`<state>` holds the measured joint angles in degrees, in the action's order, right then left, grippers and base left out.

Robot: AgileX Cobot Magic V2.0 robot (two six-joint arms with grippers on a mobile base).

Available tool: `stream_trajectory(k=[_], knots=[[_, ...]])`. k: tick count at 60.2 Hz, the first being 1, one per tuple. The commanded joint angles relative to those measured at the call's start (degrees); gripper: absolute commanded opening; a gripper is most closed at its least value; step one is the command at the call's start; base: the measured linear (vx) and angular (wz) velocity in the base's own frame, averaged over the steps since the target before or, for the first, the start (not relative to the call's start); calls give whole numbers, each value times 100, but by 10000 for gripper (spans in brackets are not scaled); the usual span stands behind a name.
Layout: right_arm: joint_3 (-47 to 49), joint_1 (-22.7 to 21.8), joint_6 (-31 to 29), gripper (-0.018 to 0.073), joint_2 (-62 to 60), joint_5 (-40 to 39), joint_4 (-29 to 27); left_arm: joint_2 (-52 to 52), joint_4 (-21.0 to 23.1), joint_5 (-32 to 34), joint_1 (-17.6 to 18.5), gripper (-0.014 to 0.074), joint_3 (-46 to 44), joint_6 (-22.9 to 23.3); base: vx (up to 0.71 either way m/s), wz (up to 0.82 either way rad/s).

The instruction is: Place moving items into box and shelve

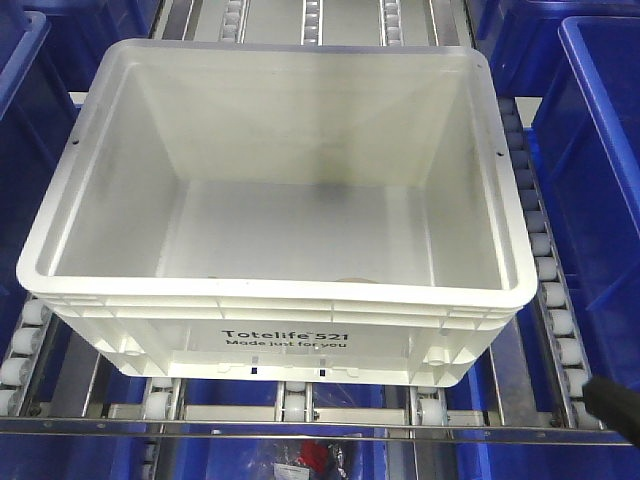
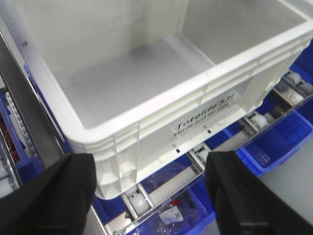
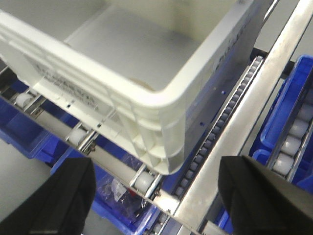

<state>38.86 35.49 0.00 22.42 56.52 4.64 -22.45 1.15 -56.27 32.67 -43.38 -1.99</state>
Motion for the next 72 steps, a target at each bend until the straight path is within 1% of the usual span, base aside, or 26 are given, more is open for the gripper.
stream_trajectory(k=[1,4,7,12,18,24,30,34,39,45,56,72], knots=[[89,1,-58,574,-94,-294,-8,-47,60,368,23,566,-40,-24,0,0],[89,1,0,567,-116,-258,28,-59,60,380,23,547,0,-24,0,0],[89,1,179,547,-116,-216,120,-59,60,392,23,516,15,-24,0,0],[89,1,292,489,-116,-93,287,-59,49,434,23,429,22,-24,0,0],[89,1,292,387,-116,37,306,-59,49,434,23,308,22,-24,0,0],[89,1,313,259,-116,63,308,-59,49,434,23,181,22,-19,0,0],[89,1,333,128,-116,111,311,-59,36,434,23,75,22,156,0,0],[89,1,333,60,-116,116,311,-59,11,427,23,29,22,288,0,0],[89,1,355,-20,-116,116,311,-59,-1,427,23,-20,22,279,0,0],[89,1,368,-18,-116,116,313,-59,-1,411,23,-25,22,264,0,0],[89,1,349,-15,-116,116,290,-59,13,160,23,-24,22,263,0,0],[89,1,349,-15,-116,116,290,-59,13,154,23,-24,22,263,0,0]])
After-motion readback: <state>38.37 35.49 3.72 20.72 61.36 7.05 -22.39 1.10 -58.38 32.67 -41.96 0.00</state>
